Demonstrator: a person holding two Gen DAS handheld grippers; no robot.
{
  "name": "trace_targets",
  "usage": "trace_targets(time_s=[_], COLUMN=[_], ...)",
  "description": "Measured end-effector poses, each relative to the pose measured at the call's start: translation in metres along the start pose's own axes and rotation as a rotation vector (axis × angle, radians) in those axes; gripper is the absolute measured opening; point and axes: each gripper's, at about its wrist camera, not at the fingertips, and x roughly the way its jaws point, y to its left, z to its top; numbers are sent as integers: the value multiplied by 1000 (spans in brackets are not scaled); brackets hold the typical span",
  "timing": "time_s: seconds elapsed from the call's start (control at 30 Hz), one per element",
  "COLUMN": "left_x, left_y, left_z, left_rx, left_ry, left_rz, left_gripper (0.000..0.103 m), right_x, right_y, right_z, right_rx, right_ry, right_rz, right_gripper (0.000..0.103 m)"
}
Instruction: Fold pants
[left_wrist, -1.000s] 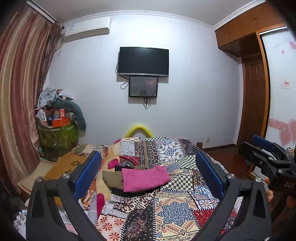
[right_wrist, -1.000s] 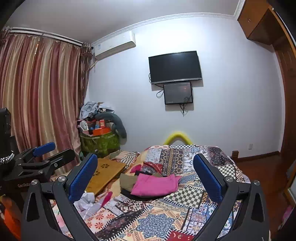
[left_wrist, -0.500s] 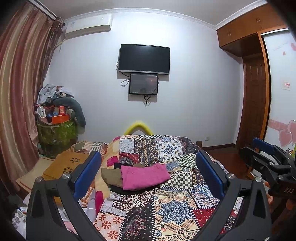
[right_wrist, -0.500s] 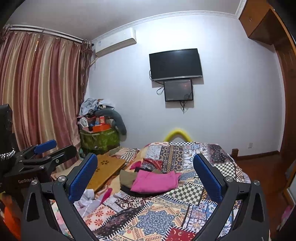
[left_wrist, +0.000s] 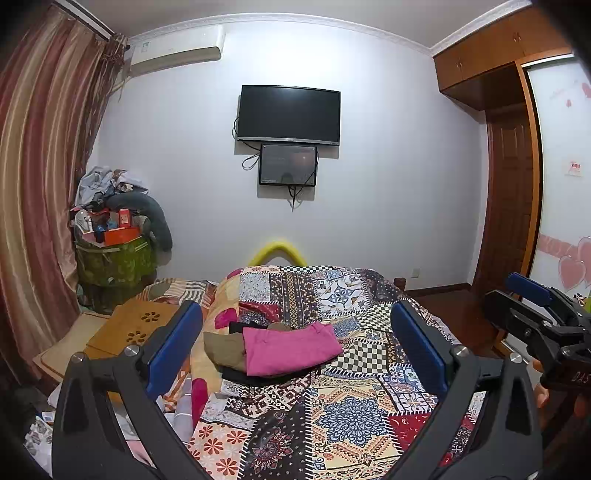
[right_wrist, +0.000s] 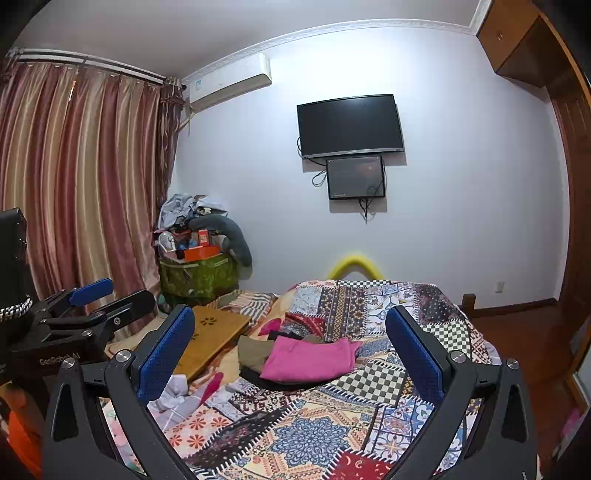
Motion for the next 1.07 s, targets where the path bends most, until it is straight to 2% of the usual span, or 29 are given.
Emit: trace_targets(time_s=[0.47, 0.57, 1.07], left_x=[4, 7, 12], left_y=[-2, -2, -4], left_z=[-3, -3, -4], left_rx=[2, 4, 1], left_ry=[11, 33, 52], left_rz=[-31, -53, -52], left_gripper=[103, 103, 103], right_x=[-2, -3, -2], right_y=[-3, -3, -5], right_z=[2, 2, 2], right_rx=[7, 8, 17], right_ry=[-2, -5, 0], right_rz=[-8, -10, -13], right_gripper=[103, 103, 103])
